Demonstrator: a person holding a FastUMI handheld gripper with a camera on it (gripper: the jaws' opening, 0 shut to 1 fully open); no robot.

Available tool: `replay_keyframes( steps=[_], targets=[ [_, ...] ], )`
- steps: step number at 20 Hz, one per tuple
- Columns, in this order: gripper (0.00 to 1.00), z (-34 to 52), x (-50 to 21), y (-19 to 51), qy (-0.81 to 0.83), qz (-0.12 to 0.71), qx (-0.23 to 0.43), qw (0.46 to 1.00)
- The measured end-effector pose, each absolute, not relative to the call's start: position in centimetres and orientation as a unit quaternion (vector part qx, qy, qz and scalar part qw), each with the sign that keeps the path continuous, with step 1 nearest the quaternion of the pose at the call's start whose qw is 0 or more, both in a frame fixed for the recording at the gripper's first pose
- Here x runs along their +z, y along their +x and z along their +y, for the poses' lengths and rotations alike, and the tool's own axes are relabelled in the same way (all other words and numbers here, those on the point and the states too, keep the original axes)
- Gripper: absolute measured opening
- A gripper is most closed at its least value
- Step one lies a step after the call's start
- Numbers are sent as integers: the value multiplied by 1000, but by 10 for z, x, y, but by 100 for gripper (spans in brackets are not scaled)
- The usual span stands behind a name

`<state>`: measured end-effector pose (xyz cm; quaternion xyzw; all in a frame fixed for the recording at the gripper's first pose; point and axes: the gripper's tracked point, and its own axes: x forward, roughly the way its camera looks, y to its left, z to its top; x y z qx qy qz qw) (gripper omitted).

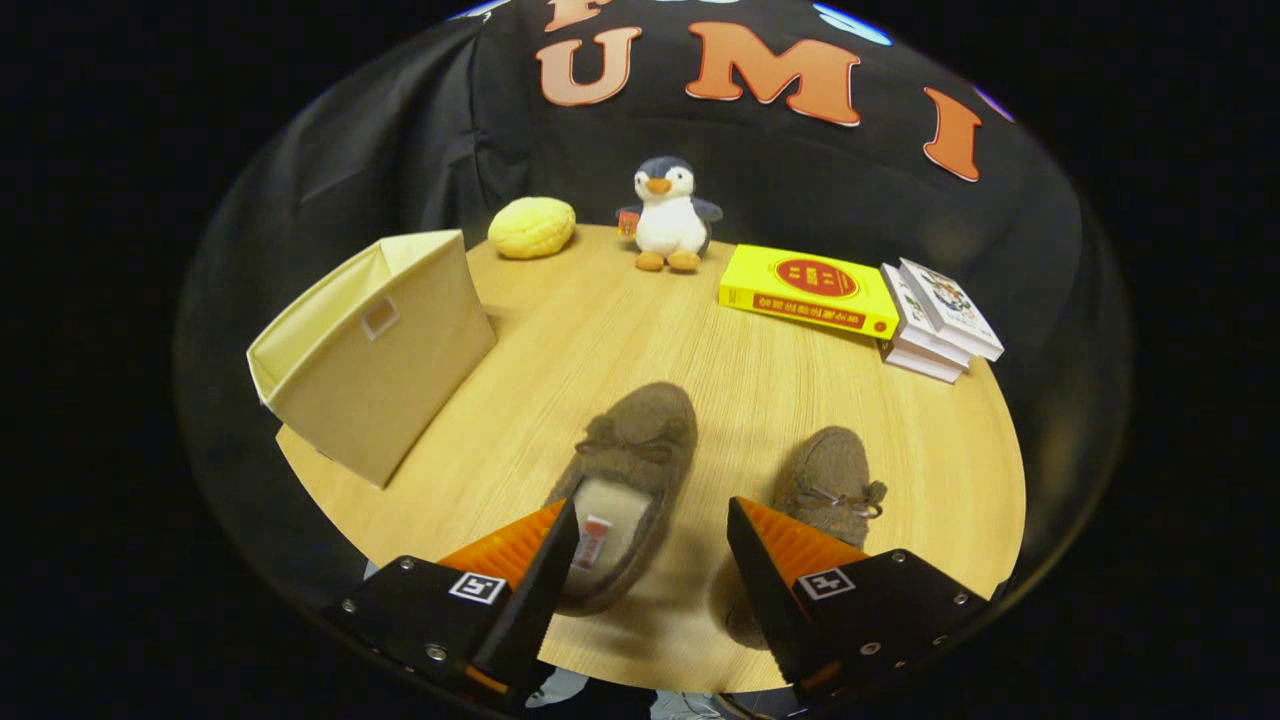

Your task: Open the storage box then place both shoes into the box .Put the left shoe in first, then the right shoe, with the right side of both shoes facing outward in a uniform manner.

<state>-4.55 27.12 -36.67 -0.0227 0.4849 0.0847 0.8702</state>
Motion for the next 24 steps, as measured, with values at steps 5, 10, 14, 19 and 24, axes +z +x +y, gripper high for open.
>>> replay_keyframes(
  steps=[5, 10, 14, 19, 24],
  targets=[
    [77, 263, -409, -40, -39, 501, 58, 863],
    [53, 260, -429, -19, -4, 514, 20, 858],
    [33, 266, -437, -17, 0, 524, 11, 852],
    [8, 270, -438, -20, 13, 539, -4, 842],
    [1, 285, -403, -17, 90, 546, 3, 833]
  ],
)
